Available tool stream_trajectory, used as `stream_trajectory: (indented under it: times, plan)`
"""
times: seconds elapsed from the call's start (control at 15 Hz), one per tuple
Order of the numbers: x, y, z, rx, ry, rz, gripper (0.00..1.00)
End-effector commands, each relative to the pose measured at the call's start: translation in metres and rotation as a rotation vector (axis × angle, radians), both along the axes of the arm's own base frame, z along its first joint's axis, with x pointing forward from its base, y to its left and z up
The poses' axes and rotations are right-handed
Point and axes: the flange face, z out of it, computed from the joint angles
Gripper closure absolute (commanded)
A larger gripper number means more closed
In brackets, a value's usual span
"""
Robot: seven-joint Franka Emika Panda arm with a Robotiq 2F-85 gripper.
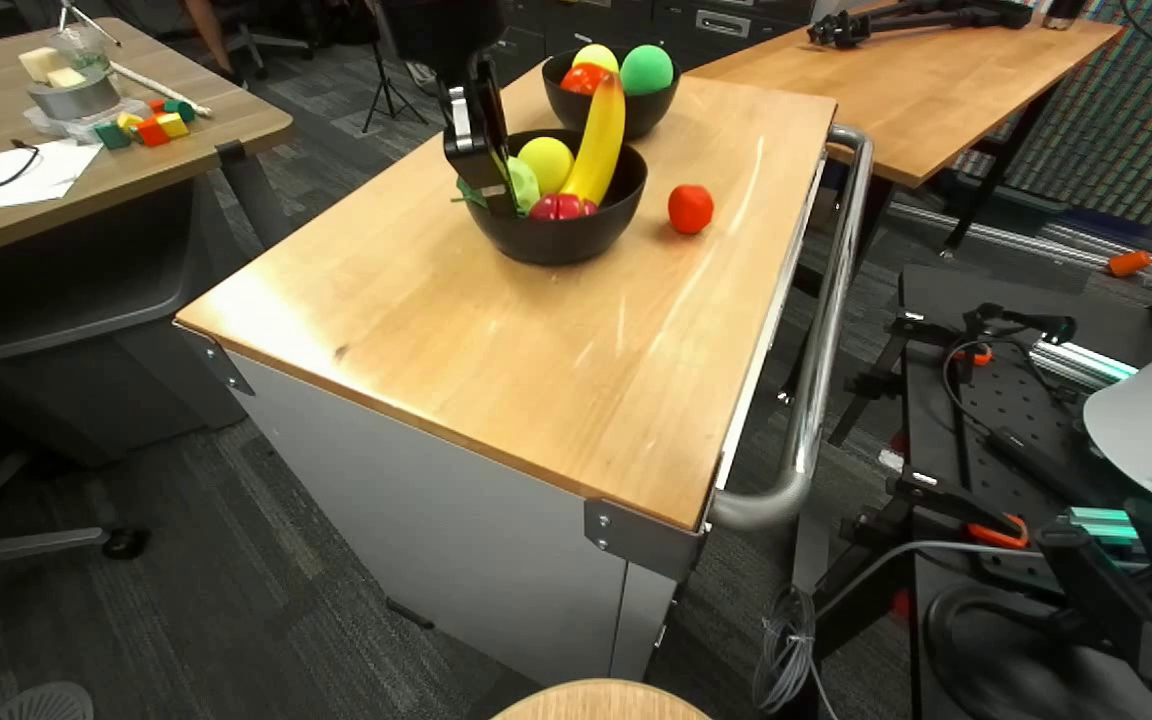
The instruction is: Take all the contents from the black bowls and place them on the table one at at time starting with the left bowl then right bowl
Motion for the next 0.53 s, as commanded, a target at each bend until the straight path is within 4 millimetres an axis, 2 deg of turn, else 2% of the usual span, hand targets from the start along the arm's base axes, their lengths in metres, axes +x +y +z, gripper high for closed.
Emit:
stream_trajectory:
  times: [0.0,0.27,0.47]
  plan:
    - [0.009,-0.003,0.007,0.005,-0.026,-0.007,0.96]
    - [0.008,-0.006,0.016,-0.003,-0.040,-0.024,0.92]
    - [-0.001,0.002,0.044,-0.048,-0.064,-0.001,0.94]
